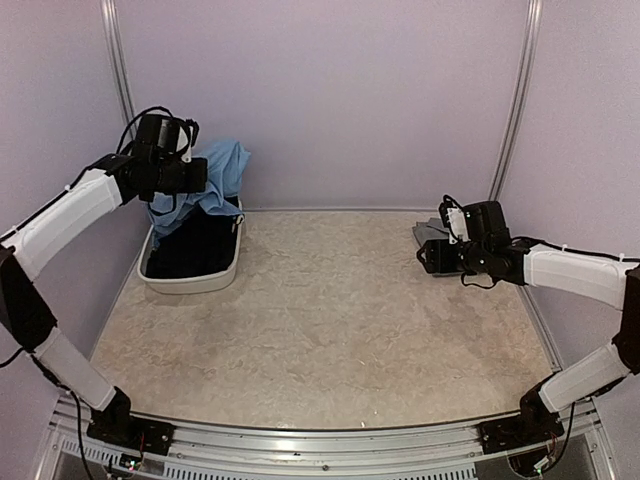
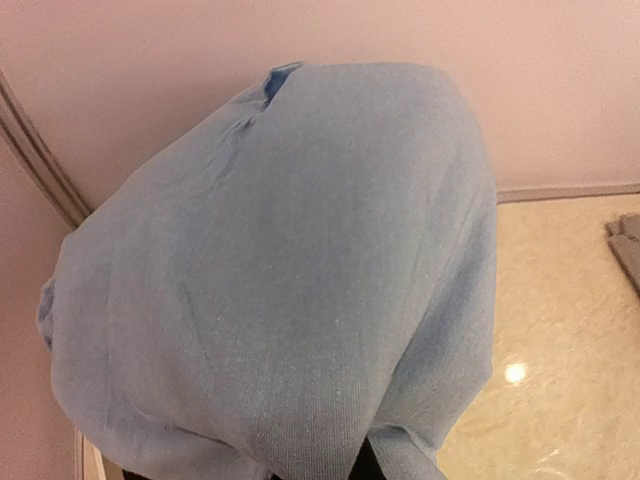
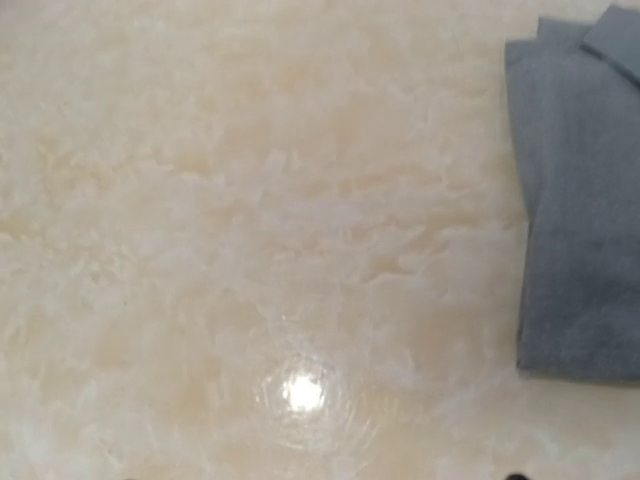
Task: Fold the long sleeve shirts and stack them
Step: Pick up the crumpled shirt from the bin.
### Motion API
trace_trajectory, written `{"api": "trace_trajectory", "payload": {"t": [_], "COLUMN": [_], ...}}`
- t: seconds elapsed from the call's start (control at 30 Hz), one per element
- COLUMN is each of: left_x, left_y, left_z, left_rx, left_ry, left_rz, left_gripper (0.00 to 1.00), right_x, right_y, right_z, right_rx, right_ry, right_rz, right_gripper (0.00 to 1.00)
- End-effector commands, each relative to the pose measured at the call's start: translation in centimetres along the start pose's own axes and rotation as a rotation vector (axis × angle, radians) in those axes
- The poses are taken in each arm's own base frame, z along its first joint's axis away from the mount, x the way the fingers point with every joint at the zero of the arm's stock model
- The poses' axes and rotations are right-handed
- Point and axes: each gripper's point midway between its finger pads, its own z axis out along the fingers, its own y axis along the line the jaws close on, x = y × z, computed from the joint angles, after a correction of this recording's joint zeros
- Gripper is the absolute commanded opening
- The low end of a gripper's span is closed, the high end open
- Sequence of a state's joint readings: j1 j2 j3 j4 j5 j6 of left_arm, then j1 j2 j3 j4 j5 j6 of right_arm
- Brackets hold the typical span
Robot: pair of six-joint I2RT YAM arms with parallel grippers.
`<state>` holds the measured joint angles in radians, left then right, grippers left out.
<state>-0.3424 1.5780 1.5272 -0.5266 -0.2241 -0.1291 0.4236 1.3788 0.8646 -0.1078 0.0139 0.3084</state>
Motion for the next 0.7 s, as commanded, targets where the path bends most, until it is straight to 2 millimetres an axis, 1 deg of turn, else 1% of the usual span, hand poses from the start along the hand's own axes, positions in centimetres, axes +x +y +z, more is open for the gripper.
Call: {"api": "trace_trajectory", "payload": {"t": [0.0, 0.07, 0.13, 0.2, 0.23, 0.27, 0.33, 0.37, 0.4, 0.43, 0.47, 0.5, 0.57, 0.6, 0.67], "left_x": [-9.6, -11.1, -12.5, -13.4, -13.4, -13.8, -14.4, -14.5, -14.4, -14.4, -13.8, -13.3, -12.0, -11.3, -10.0], "left_y": [-4.0, -7.2, -10.9, -14.3, -16.4, -17.7, -20.2, -21.6, -22.8, -23.6, -24.9, -26.0, -27.8, -28.7, -30.3], "left_z": [-10.9, -14.1, -18.0, -21.8, -23.3, -24.8, -27.2, -27.4, -27.1, -27.0, -25.6, -25.1, -23.2, -22.0, -21.0], "left_rx": [0.184, 0.29, 0.406, 0.523, 0.589, 0.639, 0.73, 0.766, 0.795, 0.817, 0.821, 0.85, 0.873, 0.877, 0.93], "left_ry": [-0.315, -0.367, -0.427, -0.472, -0.481, -0.498, -0.524, -0.519, -0.504, -0.493, -0.462, -0.442, -0.388, -0.359, -0.321], "left_rz": [-0.033, -0.016, 0.017, 0.038, 0.052, 0.054, 0.064, 0.068, 0.062, 0.058, 0.062, 0.072, 0.076, 0.072, 0.069], "left_gripper": [0.0, 0.0, 0.0, 0.0, 0.0, 0.0, 0.0, 0.0, 0.0, 0.0, 0.0, 0.0, 0.0, 0.0, 0.0], "right_x": [0.0, -0.5, -1.0, -1.9, -2.3, -2.8, -3.9, -4.4, -4.9, -5.4, -5.9, -6.2, -6.8, -6.9, -7.3], "right_y": [0.2, 0.5, 0.9, 1.4, 1.8, 2.2, 2.6, 2.8, 2.7, 2.4, 2.0, 1.3, -0.2, -0.8, -1.5], "right_z": [-1.0, -1.5, -2.0, -2.8, -3.4, -3.9, -5.2, -5.8, -6.4, -6.9, -7.5, -7.9, -9.0, -9.4, -10.3], "right_rx": [0.004, -0.005, -0.026, -0.054, -0.077, -0.095, -0.114, -0.119, -0.111, -0.089, -0.061, -0.019, 0.057, 0.084, 0.105], "right_ry": [-0.006, -0.022, -0.042, -0.07, -0.089, -0.108, -0.142, -0.153, -0.157, -0.158, -0.163, -0.158, -0.154, -0.154, -0.168], "right_rz": [-0.015, -0.014, -0.015, -0.023, -0.027, -0.03, -0.036, -0.037, -0.036, -0.034, -0.029, -0.02, -0.008, -0.007, -0.007], "right_gripper": [0.74, 0.74, 0.74, 0.74, 0.75, 0.75, 0.77, 0.77, 0.78, 0.78, 0.79, 0.79, 0.81, 0.81, 0.82]}}
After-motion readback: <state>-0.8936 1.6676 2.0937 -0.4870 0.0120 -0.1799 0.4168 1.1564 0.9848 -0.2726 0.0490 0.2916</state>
